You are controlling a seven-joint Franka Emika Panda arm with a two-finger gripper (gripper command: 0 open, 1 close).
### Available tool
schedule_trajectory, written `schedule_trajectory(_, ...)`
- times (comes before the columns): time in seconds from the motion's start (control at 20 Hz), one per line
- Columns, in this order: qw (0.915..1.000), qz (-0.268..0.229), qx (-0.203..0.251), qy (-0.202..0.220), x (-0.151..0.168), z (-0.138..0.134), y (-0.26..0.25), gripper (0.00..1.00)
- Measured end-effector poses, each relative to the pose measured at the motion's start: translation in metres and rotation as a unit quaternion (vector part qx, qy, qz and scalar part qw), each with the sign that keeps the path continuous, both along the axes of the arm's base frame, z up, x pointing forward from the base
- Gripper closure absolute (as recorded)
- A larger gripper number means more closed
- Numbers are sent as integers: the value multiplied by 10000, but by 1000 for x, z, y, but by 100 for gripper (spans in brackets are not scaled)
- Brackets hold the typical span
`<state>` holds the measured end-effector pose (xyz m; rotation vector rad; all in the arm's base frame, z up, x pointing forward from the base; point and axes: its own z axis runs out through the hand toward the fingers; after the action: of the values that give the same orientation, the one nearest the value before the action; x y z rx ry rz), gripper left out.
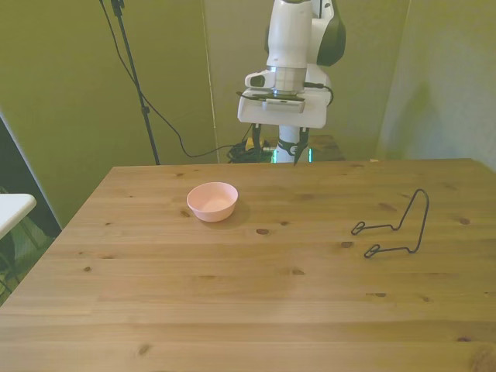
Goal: Load the bowl
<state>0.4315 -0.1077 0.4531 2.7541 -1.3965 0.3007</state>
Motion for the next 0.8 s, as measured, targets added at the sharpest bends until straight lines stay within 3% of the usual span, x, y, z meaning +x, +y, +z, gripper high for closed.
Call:
schedule_trajectory(0.4, 9982, -566, -158, 93, 39, -42, -74, 0)
schedule_trajectory(0.8, 9967, -739, -203, 264, 64, -78, -91, 0)
